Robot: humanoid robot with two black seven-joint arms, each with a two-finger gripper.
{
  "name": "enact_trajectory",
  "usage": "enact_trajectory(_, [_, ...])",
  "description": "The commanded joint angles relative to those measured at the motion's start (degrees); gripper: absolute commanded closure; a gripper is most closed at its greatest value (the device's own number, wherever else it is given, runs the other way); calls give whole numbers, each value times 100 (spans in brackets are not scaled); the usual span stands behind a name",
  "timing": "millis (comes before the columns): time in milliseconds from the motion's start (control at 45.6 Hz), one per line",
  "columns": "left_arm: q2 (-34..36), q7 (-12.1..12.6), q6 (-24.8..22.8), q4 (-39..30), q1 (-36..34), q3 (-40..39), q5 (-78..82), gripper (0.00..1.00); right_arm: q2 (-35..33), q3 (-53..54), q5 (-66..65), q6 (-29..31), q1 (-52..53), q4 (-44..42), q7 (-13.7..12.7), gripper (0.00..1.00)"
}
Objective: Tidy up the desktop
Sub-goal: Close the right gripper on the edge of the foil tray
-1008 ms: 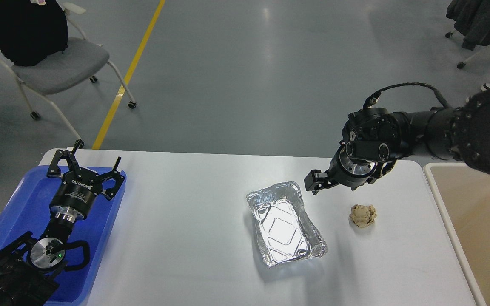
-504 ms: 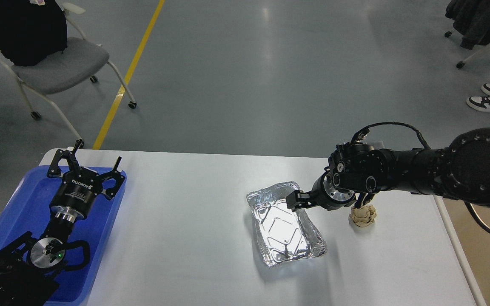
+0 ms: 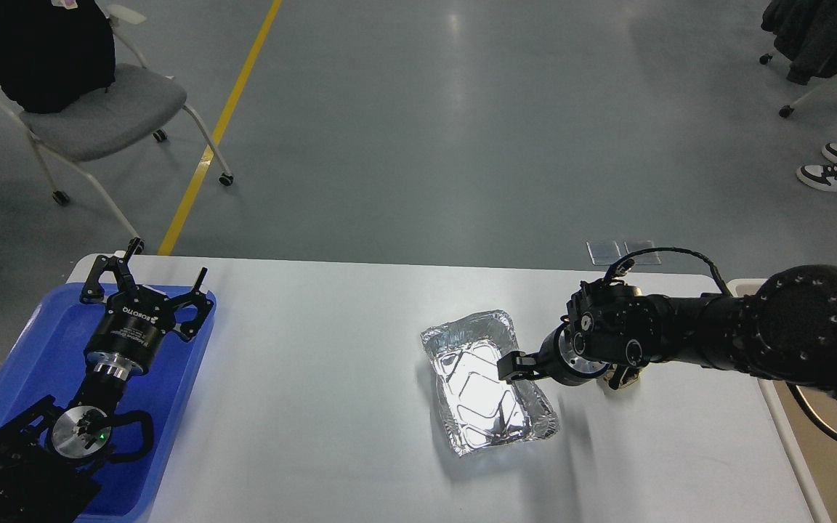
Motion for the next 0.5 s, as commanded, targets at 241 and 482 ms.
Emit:
enact_trajectory(241, [0, 0, 0, 0, 0, 0, 0, 1, 0, 23, -185, -309, -365, -235, 22, 0])
enact_trajectory(482, [0, 0, 0, 0, 0, 0, 0, 1, 0, 23, -203, -433, -418, -235, 84, 1])
